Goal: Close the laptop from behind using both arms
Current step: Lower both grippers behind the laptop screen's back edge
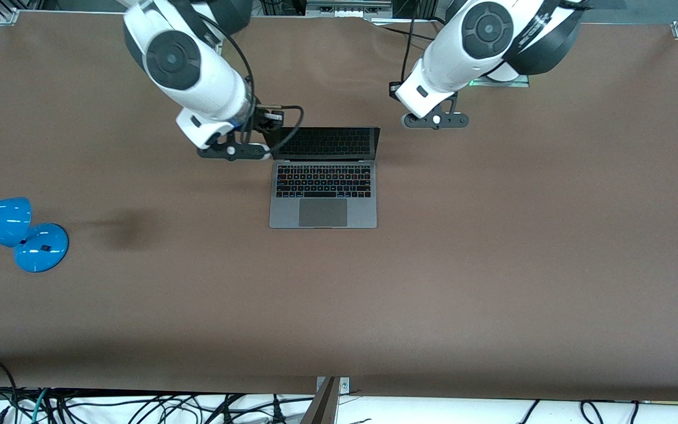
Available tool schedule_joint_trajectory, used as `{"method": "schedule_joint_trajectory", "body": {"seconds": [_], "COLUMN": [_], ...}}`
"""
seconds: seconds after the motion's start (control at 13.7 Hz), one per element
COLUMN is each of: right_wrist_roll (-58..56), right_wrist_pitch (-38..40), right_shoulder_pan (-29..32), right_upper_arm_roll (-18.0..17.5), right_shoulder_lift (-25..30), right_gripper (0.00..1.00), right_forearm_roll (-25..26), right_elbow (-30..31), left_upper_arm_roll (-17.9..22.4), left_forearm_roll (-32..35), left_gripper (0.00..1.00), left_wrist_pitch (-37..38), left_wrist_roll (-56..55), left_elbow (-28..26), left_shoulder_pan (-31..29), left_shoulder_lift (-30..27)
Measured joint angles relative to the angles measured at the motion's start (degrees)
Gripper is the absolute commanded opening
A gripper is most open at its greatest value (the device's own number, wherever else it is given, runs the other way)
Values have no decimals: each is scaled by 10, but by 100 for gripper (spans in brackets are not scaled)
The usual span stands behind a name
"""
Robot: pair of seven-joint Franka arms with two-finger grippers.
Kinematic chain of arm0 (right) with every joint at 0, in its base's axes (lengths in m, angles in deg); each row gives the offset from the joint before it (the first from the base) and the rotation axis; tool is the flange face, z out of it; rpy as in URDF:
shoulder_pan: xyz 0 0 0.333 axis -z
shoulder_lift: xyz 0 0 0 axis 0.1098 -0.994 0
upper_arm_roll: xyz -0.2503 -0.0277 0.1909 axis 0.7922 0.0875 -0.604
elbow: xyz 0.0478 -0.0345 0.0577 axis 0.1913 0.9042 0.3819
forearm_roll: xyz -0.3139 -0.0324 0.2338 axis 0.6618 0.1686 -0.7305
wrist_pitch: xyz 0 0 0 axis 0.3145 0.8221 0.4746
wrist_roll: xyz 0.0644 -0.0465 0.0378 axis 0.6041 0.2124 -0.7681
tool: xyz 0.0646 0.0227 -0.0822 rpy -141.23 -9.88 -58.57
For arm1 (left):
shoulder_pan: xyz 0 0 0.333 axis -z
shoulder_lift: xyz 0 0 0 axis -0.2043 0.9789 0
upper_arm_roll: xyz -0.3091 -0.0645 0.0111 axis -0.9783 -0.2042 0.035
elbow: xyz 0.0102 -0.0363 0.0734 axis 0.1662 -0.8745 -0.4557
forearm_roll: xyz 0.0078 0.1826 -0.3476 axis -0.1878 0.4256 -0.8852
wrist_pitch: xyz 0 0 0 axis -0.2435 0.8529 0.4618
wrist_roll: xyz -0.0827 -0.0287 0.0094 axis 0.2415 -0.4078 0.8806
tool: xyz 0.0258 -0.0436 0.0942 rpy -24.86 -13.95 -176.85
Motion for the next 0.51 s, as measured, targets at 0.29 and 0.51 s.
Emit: {"method": "schedule_joint_trajectory", "body": {"seconds": [0.29,0.51], "right_wrist_roll": [0,0], "right_wrist_pitch": [9,68], "right_shoulder_pan": [-11,-11], "right_upper_arm_roll": [-8,-9], "right_shoulder_lift": [-23,-24], "right_gripper": [19,16], "right_forearm_roll": [0,-1], "right_elbow": [19,29], "left_upper_arm_roll": [-19,-25], "left_forearm_roll": [0,0], "left_gripper": [0,0], "left_wrist_pitch": [-45,-66], "left_wrist_roll": [-15,-16], "left_elbow": [-21,-32], "left_shoulder_pan": [1,1], "left_shoulder_lift": [28,48]}}
